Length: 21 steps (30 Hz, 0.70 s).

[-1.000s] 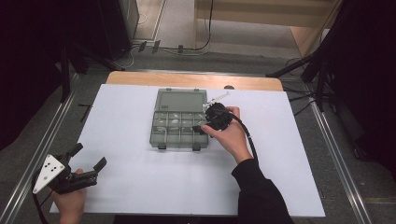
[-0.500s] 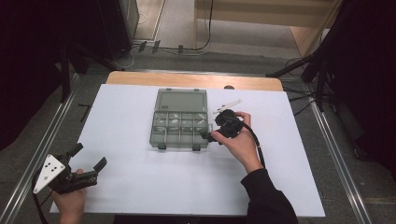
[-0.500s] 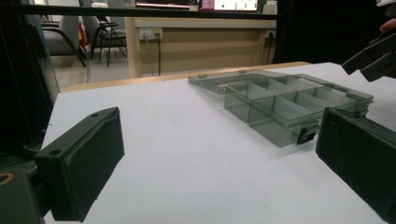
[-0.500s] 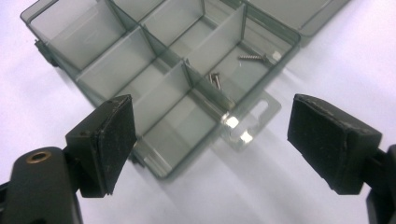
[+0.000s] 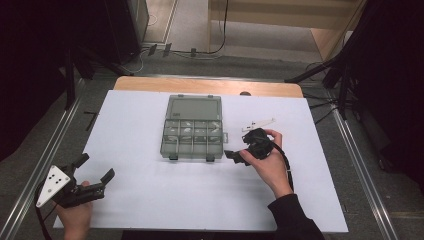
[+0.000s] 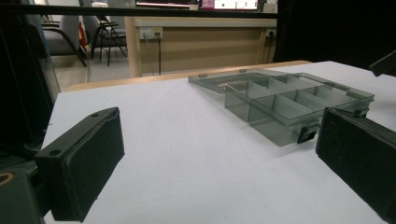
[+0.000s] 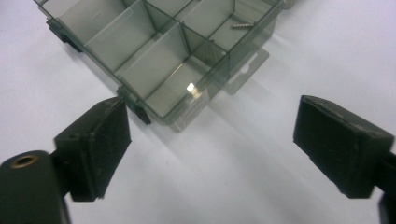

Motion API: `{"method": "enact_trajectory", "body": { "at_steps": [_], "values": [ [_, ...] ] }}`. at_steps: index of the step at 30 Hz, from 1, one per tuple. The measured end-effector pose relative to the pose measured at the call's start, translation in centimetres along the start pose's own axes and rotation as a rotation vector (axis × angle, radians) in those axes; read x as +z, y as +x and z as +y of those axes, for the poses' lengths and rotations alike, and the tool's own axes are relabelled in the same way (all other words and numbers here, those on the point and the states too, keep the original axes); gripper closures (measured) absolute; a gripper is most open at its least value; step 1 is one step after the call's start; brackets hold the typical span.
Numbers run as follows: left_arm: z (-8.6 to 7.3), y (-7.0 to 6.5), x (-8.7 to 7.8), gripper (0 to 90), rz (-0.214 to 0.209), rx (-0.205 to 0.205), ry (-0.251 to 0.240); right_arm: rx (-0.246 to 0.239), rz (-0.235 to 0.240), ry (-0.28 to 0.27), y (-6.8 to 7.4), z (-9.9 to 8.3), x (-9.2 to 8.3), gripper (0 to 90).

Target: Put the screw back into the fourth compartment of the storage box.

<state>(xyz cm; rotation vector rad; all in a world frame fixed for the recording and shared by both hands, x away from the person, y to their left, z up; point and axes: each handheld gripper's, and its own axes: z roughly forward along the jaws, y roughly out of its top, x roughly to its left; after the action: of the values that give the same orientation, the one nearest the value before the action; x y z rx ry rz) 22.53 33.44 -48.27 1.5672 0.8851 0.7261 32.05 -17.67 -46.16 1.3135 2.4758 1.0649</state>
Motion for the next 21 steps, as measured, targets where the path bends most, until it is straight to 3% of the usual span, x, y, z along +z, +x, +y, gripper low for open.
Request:
{"method": "enact_trajectory", "body": {
  "at_steps": [12, 21],
  "values": [
    [0.0, 0.0, 0.0, 1.1, -0.002, 0.004, 0.003, 0.035, 0.002, -0.042, -0.7, -3.7, -1.7, 3.0],
    [0.0, -0.1, 0.0, 1.2, -0.004, 0.008, 0.005, 0.077, -0.003, -0.148, -1.9, -7.7, -3.8, 3.0]
  ]
}}
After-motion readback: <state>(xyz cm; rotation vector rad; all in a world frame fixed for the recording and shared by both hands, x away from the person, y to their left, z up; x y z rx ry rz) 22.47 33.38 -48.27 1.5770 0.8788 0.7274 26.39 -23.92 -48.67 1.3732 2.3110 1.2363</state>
